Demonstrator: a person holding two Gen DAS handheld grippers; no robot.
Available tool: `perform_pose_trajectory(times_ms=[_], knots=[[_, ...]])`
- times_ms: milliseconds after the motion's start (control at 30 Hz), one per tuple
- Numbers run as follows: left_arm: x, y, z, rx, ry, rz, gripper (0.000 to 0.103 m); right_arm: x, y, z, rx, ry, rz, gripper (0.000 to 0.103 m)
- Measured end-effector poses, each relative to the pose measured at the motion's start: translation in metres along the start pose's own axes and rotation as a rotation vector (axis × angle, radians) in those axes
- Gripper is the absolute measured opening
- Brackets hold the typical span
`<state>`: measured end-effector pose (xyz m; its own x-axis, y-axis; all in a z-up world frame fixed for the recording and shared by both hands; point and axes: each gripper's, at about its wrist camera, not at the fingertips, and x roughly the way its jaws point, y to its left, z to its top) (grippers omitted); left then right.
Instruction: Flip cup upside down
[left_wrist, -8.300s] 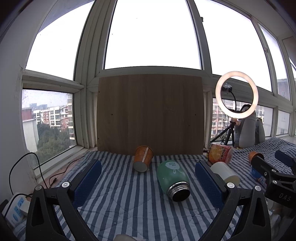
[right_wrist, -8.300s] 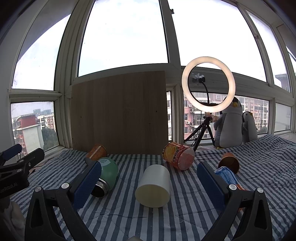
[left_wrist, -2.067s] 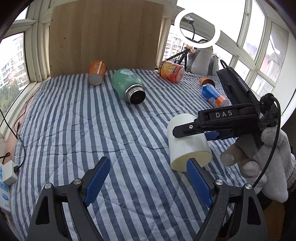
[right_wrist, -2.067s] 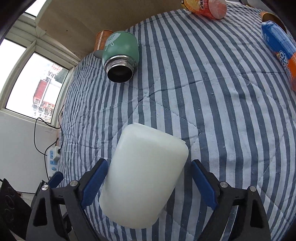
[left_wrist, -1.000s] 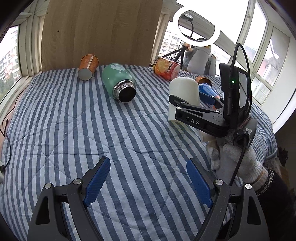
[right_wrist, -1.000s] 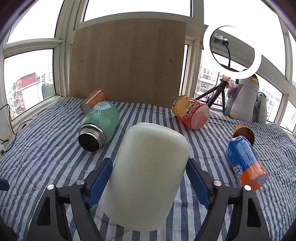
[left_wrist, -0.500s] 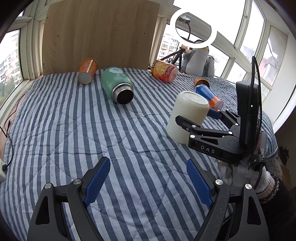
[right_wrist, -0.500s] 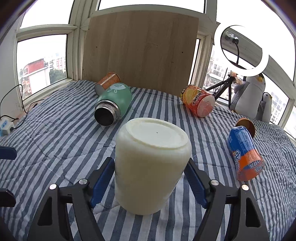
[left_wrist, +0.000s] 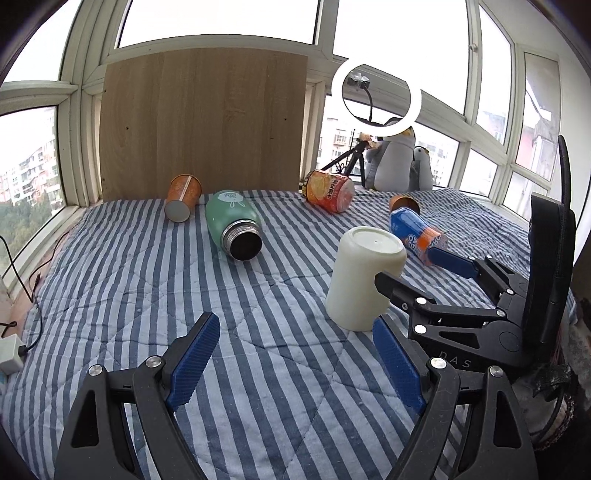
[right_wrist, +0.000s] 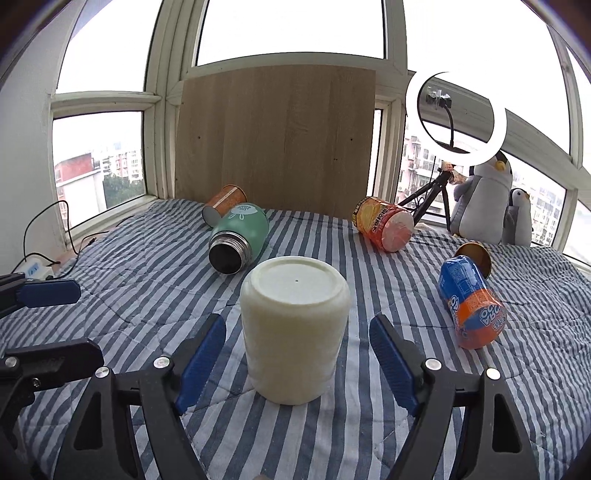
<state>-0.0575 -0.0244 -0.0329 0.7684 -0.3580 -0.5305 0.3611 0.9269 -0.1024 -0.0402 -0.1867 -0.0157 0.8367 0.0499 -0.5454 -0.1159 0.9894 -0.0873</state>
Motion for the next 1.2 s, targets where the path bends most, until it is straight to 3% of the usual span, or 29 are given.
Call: perform_pose_trajectory(times_ms=[200,467,1200], knots=[[-0.008,-0.014,0.001,0.03,-0.139,0.101,0.094,-0.03,-0.014,-0.003,0.022,-0.101,-0.053,0.082],[0.001,-0.028,0.008,0.032,-0.267,0.179,0.101,-0.044,-0.029,-0.003,0.044,-0.197,-0.102,0.085],[0.011,-0.033,-0.002,0.03,-0.34,0.252,0.102,-0.056,-0.048,-0.013,0.099,-0.333,-0.144,0.091]])
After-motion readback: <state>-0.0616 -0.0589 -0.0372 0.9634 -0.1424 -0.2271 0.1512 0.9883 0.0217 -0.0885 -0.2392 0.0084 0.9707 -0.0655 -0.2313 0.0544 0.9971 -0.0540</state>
